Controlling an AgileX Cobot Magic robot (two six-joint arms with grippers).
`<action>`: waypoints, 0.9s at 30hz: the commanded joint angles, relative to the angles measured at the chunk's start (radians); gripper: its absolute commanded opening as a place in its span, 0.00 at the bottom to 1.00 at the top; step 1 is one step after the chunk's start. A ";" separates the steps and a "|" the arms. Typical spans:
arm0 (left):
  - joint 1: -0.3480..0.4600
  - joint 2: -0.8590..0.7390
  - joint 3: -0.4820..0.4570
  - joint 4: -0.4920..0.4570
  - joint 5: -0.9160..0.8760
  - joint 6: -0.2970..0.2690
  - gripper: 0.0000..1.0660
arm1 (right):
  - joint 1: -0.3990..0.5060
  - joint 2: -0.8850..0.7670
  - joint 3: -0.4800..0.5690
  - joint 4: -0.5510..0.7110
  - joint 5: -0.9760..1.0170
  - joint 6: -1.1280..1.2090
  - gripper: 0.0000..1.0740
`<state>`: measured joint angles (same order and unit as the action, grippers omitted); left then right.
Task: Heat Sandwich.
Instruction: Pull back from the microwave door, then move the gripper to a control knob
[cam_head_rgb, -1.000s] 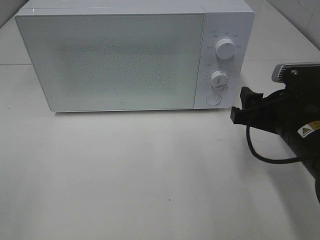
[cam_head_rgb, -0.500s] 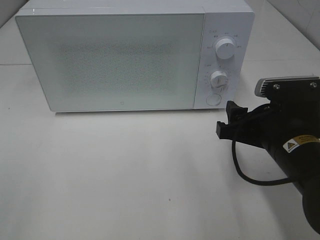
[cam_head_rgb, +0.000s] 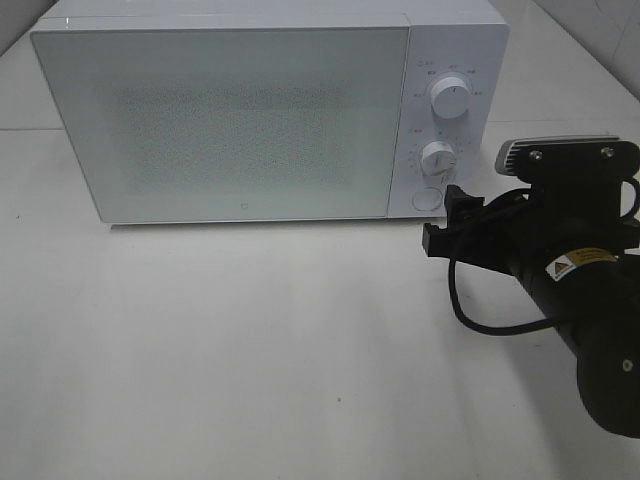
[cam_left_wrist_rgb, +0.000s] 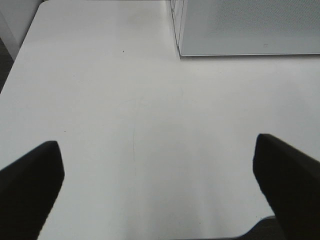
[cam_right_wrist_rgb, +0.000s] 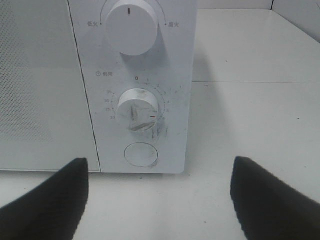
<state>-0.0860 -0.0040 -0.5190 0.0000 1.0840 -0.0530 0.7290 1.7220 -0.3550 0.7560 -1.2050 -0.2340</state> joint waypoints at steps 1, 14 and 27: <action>0.003 -0.016 0.000 0.000 -0.013 -0.005 0.92 | -0.009 0.034 -0.037 -0.025 -0.183 0.004 0.70; 0.003 -0.016 0.000 0.000 -0.013 -0.005 0.92 | -0.071 0.166 -0.186 -0.104 -0.124 0.018 0.70; 0.003 -0.016 0.000 0.000 -0.013 -0.005 0.92 | -0.137 0.243 -0.293 -0.194 -0.069 0.030 0.70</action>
<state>-0.0860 -0.0040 -0.5190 0.0000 1.0840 -0.0530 0.5960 1.9670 -0.6400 0.5860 -1.2050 -0.2090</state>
